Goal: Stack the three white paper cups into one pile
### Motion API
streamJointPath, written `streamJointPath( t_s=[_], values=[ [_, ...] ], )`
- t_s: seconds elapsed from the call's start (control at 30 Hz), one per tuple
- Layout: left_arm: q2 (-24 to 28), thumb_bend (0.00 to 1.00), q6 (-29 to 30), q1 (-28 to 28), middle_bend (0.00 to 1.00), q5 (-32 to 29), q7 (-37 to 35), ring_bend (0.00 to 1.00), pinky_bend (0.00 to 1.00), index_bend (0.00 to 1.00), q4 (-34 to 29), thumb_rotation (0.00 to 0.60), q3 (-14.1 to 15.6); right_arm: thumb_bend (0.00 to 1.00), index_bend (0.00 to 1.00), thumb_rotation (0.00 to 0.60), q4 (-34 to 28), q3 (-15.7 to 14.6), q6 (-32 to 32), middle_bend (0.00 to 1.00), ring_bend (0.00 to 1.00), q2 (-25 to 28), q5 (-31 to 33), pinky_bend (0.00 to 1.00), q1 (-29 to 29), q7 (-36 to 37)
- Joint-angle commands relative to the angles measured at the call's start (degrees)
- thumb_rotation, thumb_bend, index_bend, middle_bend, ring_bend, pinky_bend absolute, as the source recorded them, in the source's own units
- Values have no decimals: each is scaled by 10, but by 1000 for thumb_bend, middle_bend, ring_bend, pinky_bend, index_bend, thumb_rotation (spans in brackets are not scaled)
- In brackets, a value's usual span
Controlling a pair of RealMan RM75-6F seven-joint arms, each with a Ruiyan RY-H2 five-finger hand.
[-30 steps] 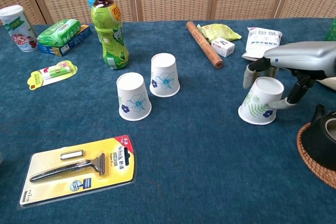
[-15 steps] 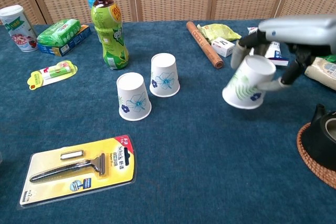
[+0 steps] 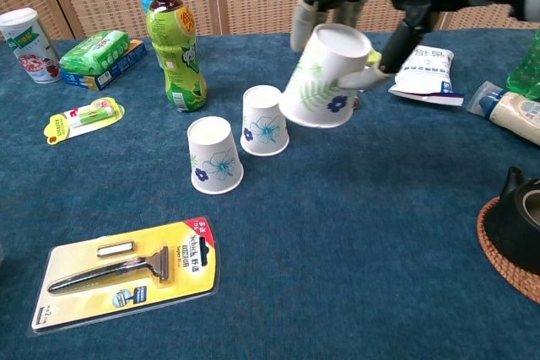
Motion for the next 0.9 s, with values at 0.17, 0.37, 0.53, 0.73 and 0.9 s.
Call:
streamJointPath(
  t_s=[0.17, 0.37, 0.53, 0.73, 0.9],
  values=[
    [4, 371, 8, 2, 0, 6, -14, 0, 152, 43, 2, 600, -1, 315, 319, 600, -12, 22, 11, 407, 394, -50, 107, 304, 71, -89],
    [7, 371, 6, 1, 0, 8, -25, 0, 151, 42, 7, 600, 0, 317, 320, 600, -1, 32, 30, 407, 394, -89, 176, 304, 121, -133],
    [9, 370, 7, 2, 0, 11, -30, 0, 151, 43, 8, 600, 0, 319, 319, 600, 24, 38, 43, 407, 394, -120, 231, 304, 158, -156],
    [9, 369, 3, 1, 0, 11, -30, 0, 152, 42, 8, 600, 0, 312, 320, 600, 62, 43, 53, 407, 394, -156, 274, 303, 194, -169],
    [10, 370, 3, 0, 0, 8, -32, 0, 152, 42, 9, 600, -1, 318, 320, 600, 81, 44, 63, 407, 394, -170, 301, 303, 212, -177]
  ],
)
